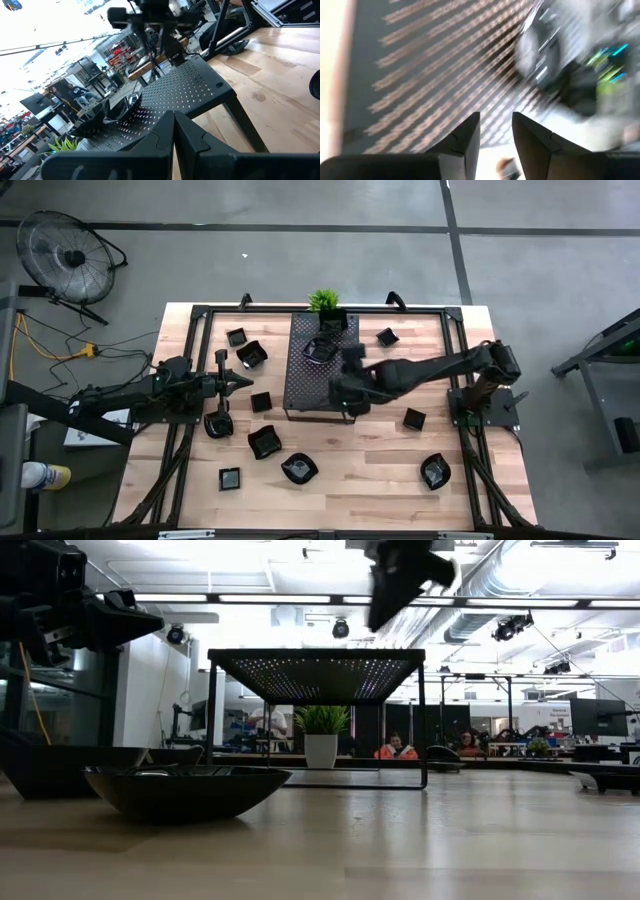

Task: Pick & Place Mini shaped plates
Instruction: Stack the leaf shaped plate on top of the leaf shaped plate on the shelf

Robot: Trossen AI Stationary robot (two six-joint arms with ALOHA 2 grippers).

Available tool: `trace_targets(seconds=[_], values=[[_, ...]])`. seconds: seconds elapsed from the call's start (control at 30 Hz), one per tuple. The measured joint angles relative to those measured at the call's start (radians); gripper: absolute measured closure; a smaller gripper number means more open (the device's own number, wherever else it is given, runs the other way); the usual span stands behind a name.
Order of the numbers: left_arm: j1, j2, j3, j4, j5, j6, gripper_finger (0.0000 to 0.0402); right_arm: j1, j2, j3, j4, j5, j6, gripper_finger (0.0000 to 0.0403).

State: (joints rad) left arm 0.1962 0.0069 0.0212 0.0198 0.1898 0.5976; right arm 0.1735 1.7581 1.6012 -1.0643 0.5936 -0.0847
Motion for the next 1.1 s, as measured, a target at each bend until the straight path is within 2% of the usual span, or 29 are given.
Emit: trace_targets(seconds=[0.23, 0.4, 0.57, 0.73, 0.93, 1.1], values=[[0.000, 0.000, 0.000, 0.000, 0.000, 0.000, 0.0400, 0.104, -0.012, 0.000, -0.282, -0.220, 0.538, 0.0295], [0.000, 0.000, 0.000, 0.000, 0.000, 0.000, 0.0400, 0.198, -0.013, -0.001, -0.340, -0.341, 0.799, 0.0295], [0.000, 0.000, 0.000, 0.000, 0.000, 0.000, 0.0400, 0.267, -0.014, -0.077, -0.336, -0.530, 1.095, 0.0295], [0.000, 0.000, 0.000, 0.000, 0.000, 0.000, 0.0400, 0.313, -0.013, -0.213, -0.270, -0.705, 1.376, 0.0295], [0.000, 0.000, 0.000, 0.000, 0.000, 0.000, 0.0400, 0.368, -0.013, -0.374, -0.132, -0.844, 1.624, 0.0295], [0.000, 0.000, 0.000, 0.000, 0.000, 0.000, 0.0400, 0.403, -0.013, -0.467, 0.011, -0.888, 1.735, 0.0295]])
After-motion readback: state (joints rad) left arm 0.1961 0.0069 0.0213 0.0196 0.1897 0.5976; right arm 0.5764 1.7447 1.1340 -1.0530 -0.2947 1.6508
